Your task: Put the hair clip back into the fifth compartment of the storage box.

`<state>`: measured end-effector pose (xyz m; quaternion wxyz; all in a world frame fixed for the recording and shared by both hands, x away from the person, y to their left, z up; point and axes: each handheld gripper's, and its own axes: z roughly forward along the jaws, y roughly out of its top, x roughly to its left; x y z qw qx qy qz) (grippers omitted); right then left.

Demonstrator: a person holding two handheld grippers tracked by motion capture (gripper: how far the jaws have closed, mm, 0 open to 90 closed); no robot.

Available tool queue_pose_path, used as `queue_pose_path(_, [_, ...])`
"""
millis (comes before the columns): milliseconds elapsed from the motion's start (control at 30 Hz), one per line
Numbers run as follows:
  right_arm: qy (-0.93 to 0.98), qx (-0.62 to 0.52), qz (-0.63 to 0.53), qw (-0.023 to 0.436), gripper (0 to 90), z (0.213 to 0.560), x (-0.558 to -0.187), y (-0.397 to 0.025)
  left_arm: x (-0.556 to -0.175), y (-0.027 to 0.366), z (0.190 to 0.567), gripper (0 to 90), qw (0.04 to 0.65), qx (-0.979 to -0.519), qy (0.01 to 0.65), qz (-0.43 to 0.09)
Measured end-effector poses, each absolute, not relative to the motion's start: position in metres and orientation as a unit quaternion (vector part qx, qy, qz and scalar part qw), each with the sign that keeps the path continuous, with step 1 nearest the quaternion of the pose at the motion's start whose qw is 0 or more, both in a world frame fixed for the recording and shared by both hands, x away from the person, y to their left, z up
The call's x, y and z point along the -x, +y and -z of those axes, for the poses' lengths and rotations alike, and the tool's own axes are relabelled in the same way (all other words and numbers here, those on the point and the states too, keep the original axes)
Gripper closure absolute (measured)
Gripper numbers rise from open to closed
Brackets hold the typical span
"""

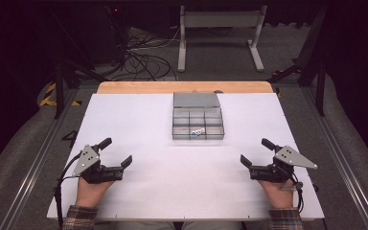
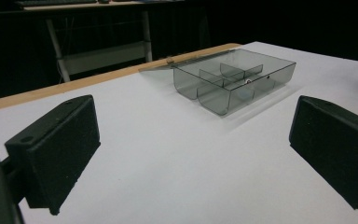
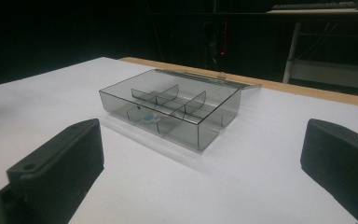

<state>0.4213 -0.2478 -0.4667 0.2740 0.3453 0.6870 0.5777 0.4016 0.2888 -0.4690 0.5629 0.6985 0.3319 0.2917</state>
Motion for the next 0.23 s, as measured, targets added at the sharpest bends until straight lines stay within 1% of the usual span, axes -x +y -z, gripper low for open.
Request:
queue_pose_path(133, [0.687, -0.346, -0.577, 0.273, 0.0, 0.4669, -0.4215, -0.2475, -0.4013, 0.2902, 0.4686, 2.3, 0.569, -0.691, 0.335, -0.293])
queue_pose_path(233, [0.689, -0.349, -0.579, 0.261, 0.0, 0.4684, -0.4225, -0.2470, -0.4004, 0.2920, 0.4674, 2.3, 0.571, -0.688, 0.335, -0.295])
